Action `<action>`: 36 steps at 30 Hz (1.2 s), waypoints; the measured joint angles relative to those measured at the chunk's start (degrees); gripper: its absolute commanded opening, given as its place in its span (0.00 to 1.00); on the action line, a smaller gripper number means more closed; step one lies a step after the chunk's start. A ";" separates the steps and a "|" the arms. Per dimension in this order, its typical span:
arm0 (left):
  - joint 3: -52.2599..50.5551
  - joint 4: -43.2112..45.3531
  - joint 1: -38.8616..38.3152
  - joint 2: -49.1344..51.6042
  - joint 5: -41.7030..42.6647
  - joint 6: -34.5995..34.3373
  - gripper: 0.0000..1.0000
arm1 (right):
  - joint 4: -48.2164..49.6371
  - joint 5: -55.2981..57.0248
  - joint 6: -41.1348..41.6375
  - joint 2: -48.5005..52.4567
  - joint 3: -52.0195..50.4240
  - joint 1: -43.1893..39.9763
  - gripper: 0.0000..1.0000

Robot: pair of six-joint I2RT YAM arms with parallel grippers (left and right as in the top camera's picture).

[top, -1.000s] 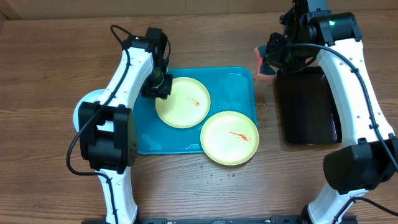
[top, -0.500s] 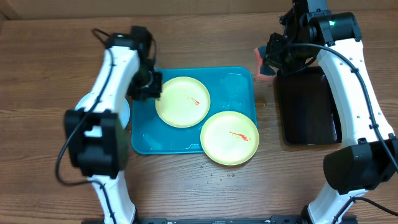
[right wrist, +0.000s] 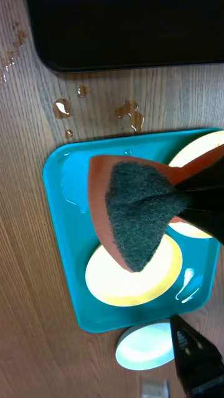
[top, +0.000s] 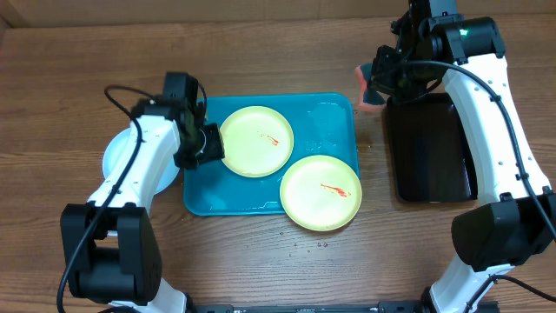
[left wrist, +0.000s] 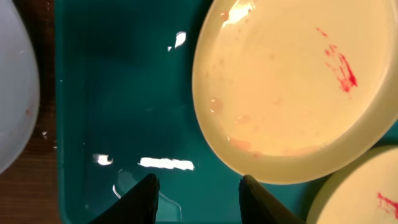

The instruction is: Clean dirty plates on tray and stack at the side

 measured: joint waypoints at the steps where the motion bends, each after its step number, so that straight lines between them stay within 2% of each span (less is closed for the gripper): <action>1: -1.11 1.66 0.00 0.00 0.13 -1.31 0.46 | -0.02 0.02 0.02 0.02 0.00 0.00 0.04; 3: -2.45 4.28 -0.02 0.00 -0.11 -3.52 0.55 | 0.00 0.04 0.02 0.00 0.00 0.00 0.04; 5: -3.43 6.43 -0.11 0.00 -1.07 -6.32 0.58 | -0.04 0.13 0.00 0.00 0.00 0.00 0.04; 14: -7.78 12.13 -0.11 0.00 -2.99 -15.80 0.42 | -0.02 0.15 0.00 0.00 0.00 0.00 0.04; 26: -8.76 18.62 -3.04 0.72 -2.69 -18.69 0.29 | -0.02 0.15 0.02 0.00 0.00 0.00 0.04; 36: -8.83 18.58 -4.00 2.99 -1.99 -18.62 0.27 | -0.02 0.17 0.00 0.00 0.00 0.00 0.04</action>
